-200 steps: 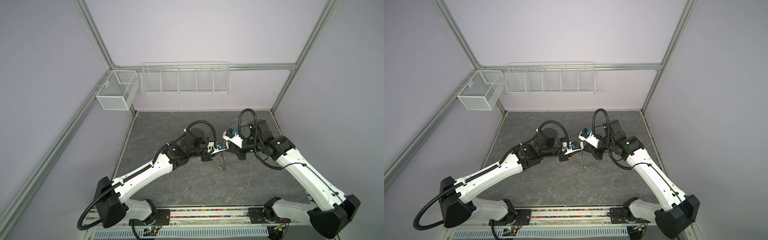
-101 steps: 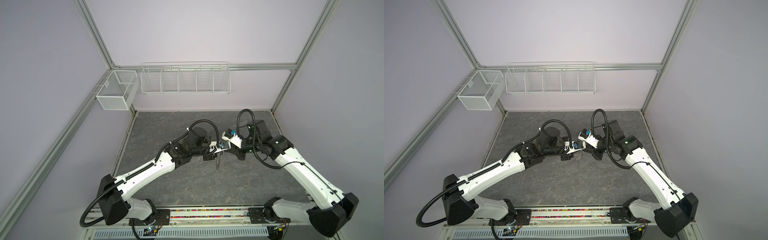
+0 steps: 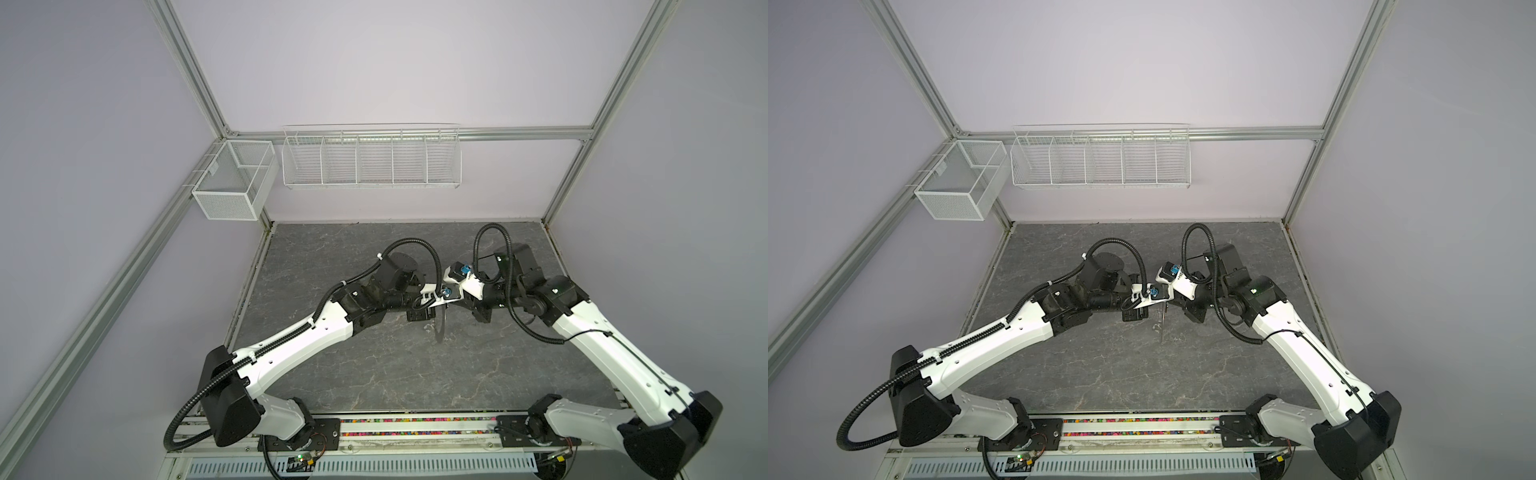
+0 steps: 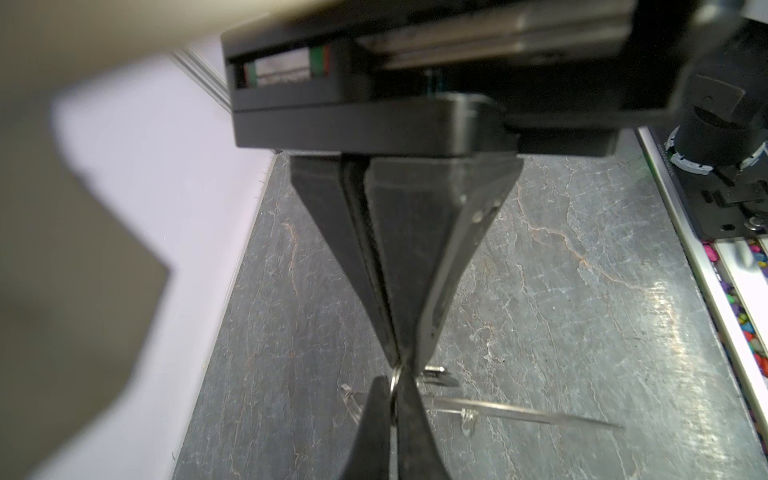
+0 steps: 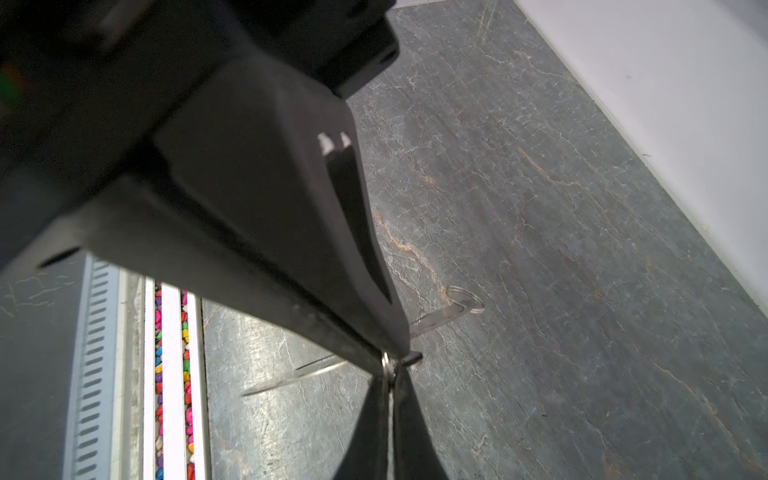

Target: Put the keys on the keyring

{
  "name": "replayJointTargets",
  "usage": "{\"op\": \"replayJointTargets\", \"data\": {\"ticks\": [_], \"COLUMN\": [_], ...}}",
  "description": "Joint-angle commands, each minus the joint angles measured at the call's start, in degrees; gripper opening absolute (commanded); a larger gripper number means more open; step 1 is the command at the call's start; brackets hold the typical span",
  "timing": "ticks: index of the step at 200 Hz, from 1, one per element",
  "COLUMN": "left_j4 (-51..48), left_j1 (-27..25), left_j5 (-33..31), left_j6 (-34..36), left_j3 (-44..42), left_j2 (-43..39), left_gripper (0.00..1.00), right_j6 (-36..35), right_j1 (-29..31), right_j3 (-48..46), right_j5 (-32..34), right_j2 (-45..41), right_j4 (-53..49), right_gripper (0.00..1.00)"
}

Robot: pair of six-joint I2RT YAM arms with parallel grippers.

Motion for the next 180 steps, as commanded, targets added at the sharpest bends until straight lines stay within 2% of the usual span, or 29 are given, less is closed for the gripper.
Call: {"op": "replayJointTargets", "data": {"ticks": [1,24,38,54,71,103,137,180], "left_j4": [-1.1,-0.1,2.3,6.5,12.1,26.1,33.3,45.3], "left_j1": [-0.1,-0.1,0.0,0.3,1.6,4.8,5.7,6.6], "left_j5": [1.1,1.8,1.8,1.6,3.2,5.7,7.6,6.1], "left_j6": [1.1,0.0,-1.4,-3.6,-7.9,-18.6,-23.3,-30.5], "left_j3": [0.8,0.1,-1.4,-4.2,-7.5,-13.4,-16.4,-20.5], "left_j2": [0.6,0.2,-0.9,-2.9,-5.4,-8.6,-9.5,-9.2], "left_gripper": [0.0,0.0,0.0,0.0,0.0,0.0,0.0,0.0], "right_j6": [-1.9,-1.5,-1.0,0.3,3.5,8.4,13.0,16.0], "right_j1": [0.9,1.0,1.0,1.0,0.6,0.5,0.8,1.4], "right_j3": [-1.8,-3.6,-3.9,-5.5,-9.1,-13.5,-15.5,-13.3], "right_j5": [-0.8,-0.2,1.9,6.7,9.8,10.6,8.0,3.7], "right_j2": [-4.1,-5.5,-5.6,-6.5,-9.1,-12.1,-10.5,-7.8], "right_j4": [7.0,9.4,9.5,10.3,14.0,18.3,21.1,25.0], "right_gripper": [0.07,0.07,0.2,0.24,0.34,0.38,0.4,0.4]}}
